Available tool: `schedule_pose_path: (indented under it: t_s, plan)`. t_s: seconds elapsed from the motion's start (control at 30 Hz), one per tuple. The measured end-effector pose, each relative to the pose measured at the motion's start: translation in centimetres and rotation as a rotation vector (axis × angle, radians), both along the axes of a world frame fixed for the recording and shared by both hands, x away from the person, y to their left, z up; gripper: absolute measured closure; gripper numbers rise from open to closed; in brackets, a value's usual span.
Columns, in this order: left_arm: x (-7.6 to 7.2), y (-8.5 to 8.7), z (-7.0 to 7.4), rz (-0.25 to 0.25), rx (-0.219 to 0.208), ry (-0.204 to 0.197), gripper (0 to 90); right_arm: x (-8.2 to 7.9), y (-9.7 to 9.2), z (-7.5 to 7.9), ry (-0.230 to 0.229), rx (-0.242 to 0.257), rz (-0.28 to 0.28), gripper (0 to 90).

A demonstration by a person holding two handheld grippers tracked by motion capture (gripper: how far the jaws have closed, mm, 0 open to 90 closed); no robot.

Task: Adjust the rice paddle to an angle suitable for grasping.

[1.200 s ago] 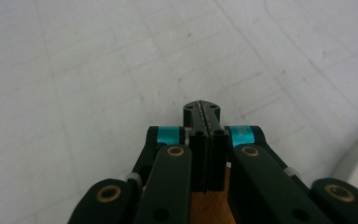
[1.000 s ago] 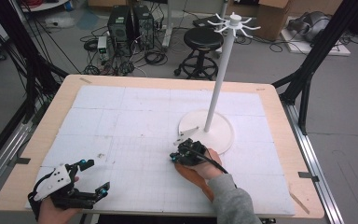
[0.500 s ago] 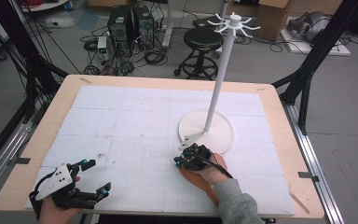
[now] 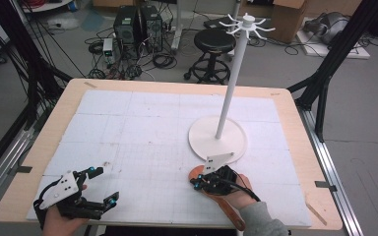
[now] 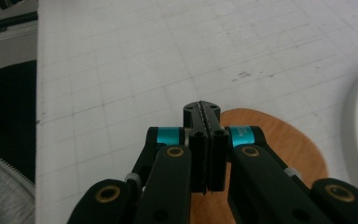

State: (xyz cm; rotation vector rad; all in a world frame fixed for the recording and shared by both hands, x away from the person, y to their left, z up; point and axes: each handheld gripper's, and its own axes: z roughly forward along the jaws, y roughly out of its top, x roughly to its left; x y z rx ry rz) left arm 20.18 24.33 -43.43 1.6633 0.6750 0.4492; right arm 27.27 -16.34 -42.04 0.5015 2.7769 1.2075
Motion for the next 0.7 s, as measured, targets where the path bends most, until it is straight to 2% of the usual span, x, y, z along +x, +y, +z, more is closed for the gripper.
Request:
schedule_pose_path:
  t_s: [0.13, 0.33, 0.47, 0.57, 0.7]
  plan:
    - [0.0, 0.0, 0.0, -0.003, 0.005, -0.005, 3.4, -0.5, 0.7, -0.2, 0.008, -0.027, 0.032, 89.8]
    - [0.1, 0.2, 0.0, -0.001, -0.001, -0.002, 3.4, -2.5, 0.7, -1.0, 0.034, -0.079, 0.061, 89.8]
    - [0.0, 0.1, 0.0, -0.002, 0.004, -0.005, 3.4, -3.3, 0.1, -1.4, 0.036, -0.111, 0.05, 89.8]
    - [0.1, 0.0, 0.0, -0.005, 0.007, -0.001, 3.4, -4.1, -0.8, -1.3, 0.044, -0.111, 0.028, 89.9]
    - [0.0, 0.0, 0.0, -0.002, 0.007, -0.002, 3.4, -4.8, -2.1, -1.2, 0.029, -0.131, -0.005, 89.9]
